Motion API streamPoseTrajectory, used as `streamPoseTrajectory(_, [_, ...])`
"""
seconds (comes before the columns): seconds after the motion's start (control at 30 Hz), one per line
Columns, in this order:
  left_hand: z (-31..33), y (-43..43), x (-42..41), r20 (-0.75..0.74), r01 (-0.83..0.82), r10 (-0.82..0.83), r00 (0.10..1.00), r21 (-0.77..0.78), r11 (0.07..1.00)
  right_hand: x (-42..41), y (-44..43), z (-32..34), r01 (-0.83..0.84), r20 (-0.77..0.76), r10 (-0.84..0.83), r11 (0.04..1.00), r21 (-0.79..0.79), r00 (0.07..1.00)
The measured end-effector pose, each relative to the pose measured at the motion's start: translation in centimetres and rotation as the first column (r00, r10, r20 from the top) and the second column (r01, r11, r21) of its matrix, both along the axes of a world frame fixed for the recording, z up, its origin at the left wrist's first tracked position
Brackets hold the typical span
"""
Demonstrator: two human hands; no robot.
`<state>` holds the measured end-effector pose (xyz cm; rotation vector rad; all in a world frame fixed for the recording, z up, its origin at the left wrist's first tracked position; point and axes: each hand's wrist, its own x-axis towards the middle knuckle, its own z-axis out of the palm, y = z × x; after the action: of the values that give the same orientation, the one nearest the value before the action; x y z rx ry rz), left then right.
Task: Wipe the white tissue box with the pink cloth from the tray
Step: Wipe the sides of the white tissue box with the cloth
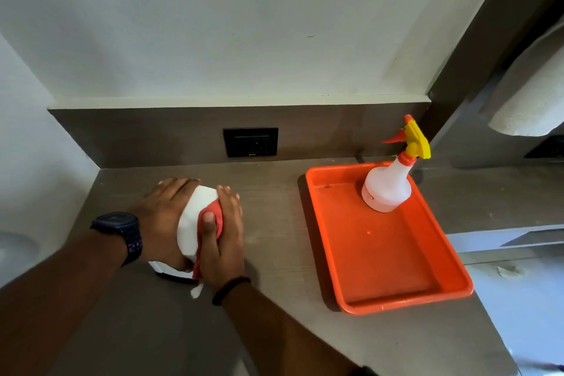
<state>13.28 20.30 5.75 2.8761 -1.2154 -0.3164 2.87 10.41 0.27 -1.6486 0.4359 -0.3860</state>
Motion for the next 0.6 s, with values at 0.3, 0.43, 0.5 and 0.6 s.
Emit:
streamPoseTrajectory(0.3, [-0.2, -0.1, -0.1, 0.009, -0.031, 0.031, 0.999, 0.046, 0.998, -0.7, 1.5, -1.6, 0.121, -0.092, -0.106, 0.978, 0.171, 0.99])
streamPoseTrajectory(0.43, [-0.2, 0.0, 0.1, 0.007, -0.003, 0.003, 1.0, -0.009, 1.0, 0.2, 1.2, -0.3, 0.14, 0.003, -0.142, 0.98, 0.143, 0.99])
streamPoseTrajectory(0.5, [-0.2, 0.0, 0.1, 0.018, 0.005, -0.004, 1.0, -0.046, 0.999, 1.6, 0.1, 0.3, 0.138, -0.007, -0.139, 0.982, 0.13, 0.99])
streamPoseTrajectory(0.6, [-0.1, -0.1, -0.1, 0.016, -0.021, 0.022, 1.0, -0.038, 0.999, 3.2, -1.4, -0.2, 0.148, -0.112, -0.126, 0.965, 0.218, 0.986])
